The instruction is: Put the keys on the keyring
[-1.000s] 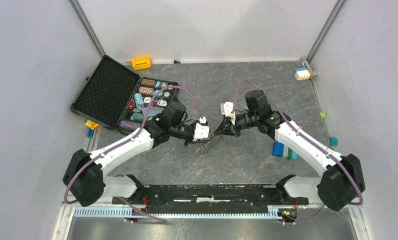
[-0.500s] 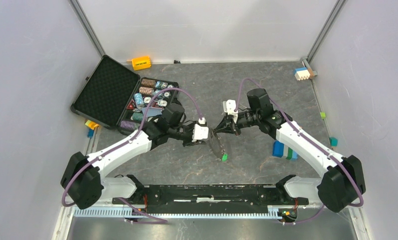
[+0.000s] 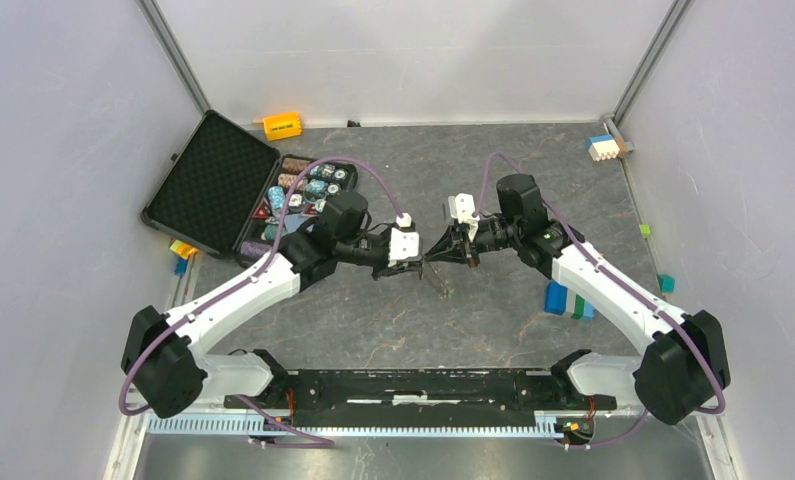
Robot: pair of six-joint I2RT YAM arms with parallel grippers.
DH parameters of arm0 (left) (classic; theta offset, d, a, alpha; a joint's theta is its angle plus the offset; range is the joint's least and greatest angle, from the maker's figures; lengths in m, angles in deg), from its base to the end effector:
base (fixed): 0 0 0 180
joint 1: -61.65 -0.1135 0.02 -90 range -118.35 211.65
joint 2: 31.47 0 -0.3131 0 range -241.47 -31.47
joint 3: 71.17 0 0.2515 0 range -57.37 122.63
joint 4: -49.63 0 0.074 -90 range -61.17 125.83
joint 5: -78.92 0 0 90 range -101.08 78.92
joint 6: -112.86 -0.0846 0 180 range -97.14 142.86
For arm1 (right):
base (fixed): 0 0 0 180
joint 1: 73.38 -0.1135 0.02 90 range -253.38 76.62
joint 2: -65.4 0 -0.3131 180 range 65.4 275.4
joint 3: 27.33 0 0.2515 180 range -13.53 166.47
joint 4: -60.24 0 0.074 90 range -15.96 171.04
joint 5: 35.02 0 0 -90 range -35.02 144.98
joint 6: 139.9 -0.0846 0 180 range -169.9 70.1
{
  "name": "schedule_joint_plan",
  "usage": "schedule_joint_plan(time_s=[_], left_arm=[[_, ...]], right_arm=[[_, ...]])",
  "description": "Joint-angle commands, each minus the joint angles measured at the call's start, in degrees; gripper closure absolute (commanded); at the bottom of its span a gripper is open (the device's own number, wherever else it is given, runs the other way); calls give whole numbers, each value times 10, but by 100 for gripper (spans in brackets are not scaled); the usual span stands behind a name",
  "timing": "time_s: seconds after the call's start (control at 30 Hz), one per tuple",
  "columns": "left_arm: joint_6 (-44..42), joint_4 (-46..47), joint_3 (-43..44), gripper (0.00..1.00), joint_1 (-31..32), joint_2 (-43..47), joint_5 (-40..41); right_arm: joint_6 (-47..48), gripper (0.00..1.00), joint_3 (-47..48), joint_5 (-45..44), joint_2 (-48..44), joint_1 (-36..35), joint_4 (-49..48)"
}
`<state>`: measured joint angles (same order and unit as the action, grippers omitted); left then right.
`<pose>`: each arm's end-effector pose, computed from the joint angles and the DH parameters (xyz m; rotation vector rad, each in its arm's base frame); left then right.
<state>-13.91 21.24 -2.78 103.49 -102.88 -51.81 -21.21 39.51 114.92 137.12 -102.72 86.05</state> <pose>0.1786 -0.2340 0.3250 1.6101 1.3006 -0.8017 0.2016 0.1973 0.3300 -1.4529 1.3458 1.0911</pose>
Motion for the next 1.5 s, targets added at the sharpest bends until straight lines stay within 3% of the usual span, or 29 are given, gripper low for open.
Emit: schedule_joint_plan(time_s=[0.0, 0.23, 0.6, 0.9, 1.23, 1.47], left_arm=[[26, 8, 16, 78, 7, -9, -20], [9, 0, 6, 97, 8, 0, -2], [50, 41, 0, 97, 31, -32, 13], [53, 61, -29, 90, 36, -24, 17], [11, 16, -15, 56, 35, 11, 66], [-8, -38, 16, 51, 28, 30, 136]], right_arm=[[-32, 100, -6, 18, -9, 2, -52], [-34, 100, -6, 6, -12, 2, -53], [-158, 100, -63, -11, -14, 3, -213], [-199, 100, -97, -17, -17, 4, -274], [-133, 100, -84, 11, -20, 6, -219], [-111, 100, -80, 27, -24, 8, -200]])
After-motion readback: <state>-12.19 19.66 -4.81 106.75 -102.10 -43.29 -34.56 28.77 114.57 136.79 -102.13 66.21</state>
